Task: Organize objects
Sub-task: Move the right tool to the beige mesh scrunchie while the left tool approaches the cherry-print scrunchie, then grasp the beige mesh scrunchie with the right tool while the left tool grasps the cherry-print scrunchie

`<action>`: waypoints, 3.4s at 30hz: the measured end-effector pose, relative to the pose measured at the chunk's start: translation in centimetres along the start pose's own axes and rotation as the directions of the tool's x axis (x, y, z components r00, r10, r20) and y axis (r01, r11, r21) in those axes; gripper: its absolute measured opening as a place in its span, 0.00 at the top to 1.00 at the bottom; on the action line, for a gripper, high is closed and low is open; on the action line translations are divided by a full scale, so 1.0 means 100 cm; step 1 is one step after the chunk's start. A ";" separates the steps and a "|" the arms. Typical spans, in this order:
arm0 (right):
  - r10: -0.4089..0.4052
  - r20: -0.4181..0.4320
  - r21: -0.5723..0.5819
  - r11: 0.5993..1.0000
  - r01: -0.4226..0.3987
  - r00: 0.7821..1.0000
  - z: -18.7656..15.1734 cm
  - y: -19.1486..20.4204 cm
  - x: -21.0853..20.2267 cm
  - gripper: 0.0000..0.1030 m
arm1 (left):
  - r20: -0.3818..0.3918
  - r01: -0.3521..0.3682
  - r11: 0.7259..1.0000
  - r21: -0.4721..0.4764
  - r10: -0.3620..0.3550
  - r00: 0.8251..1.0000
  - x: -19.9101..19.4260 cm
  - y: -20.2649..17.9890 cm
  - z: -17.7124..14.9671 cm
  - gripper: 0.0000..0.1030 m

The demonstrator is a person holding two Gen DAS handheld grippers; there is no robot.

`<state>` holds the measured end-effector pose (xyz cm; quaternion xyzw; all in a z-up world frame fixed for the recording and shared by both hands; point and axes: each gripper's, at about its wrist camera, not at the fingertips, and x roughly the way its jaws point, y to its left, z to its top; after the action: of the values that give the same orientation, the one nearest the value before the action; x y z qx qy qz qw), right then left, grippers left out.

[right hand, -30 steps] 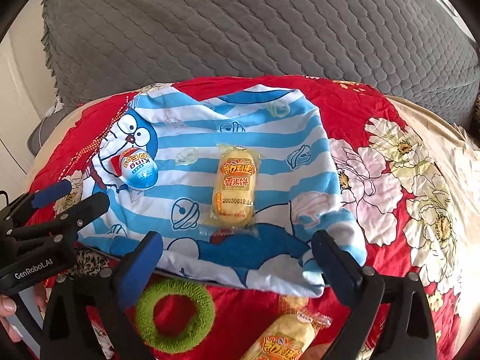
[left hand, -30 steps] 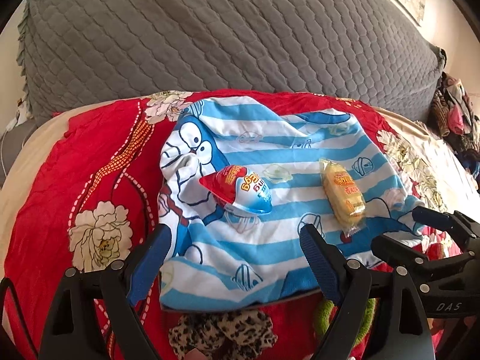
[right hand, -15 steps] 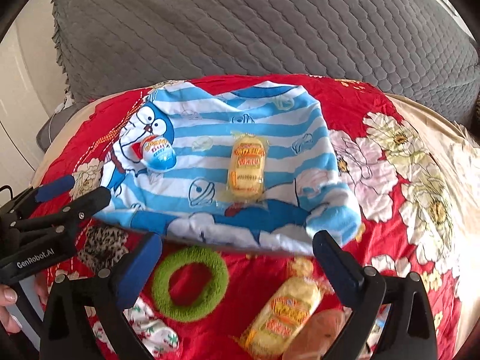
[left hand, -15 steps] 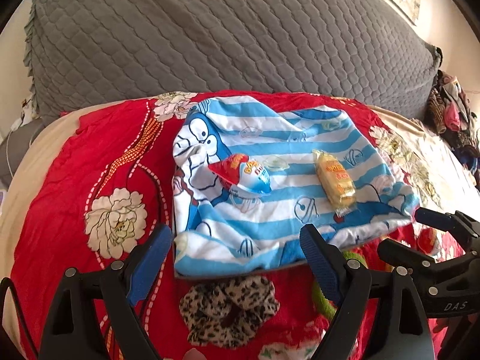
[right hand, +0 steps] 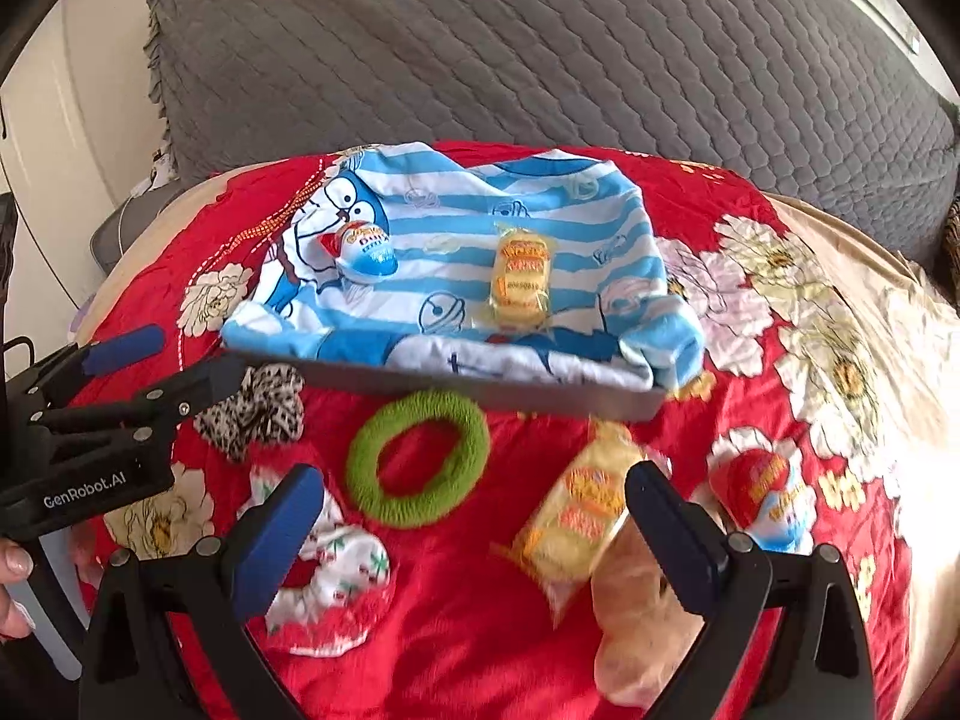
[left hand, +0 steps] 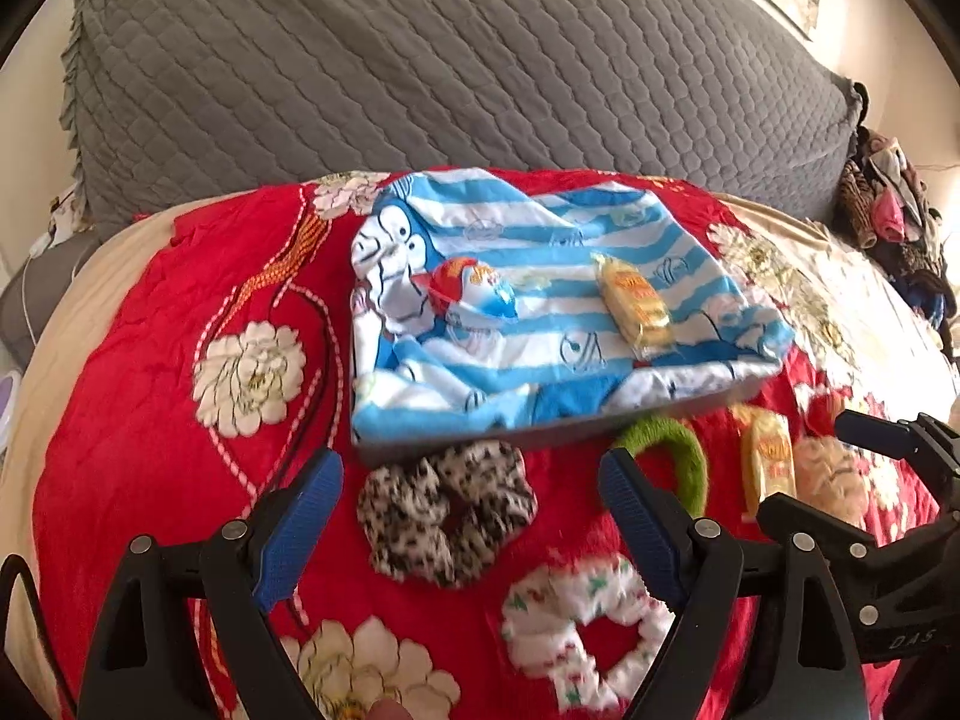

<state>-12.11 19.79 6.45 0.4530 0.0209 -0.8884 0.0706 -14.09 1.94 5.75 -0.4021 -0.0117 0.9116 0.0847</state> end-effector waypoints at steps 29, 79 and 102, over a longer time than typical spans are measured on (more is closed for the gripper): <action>-0.029 0.011 0.063 0.998 0.028 1.000 -0.059 -0.023 -0.062 0.01 | 0.013 0.034 0.997 0.074 -0.035 0.999 -0.056 -0.039 -0.051 0.14; -0.062 -0.043 0.123 0.990 0.067 0.997 -0.080 -0.071 -0.029 0.01 | -0.070 0.038 0.992 0.118 -0.030 0.997 -0.009 -0.059 -0.089 0.14; -0.123 -0.064 0.111 0.985 0.130 0.990 -0.081 -0.078 0.002 0.07 | -0.099 0.049 0.996 0.068 -0.042 0.994 0.020 -0.057 -0.093 0.14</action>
<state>-6.84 28.30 1.30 0.4792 0.0006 -0.8776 -0.0127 -7.76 7.46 -1.46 -0.4426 0.0153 0.8885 0.1203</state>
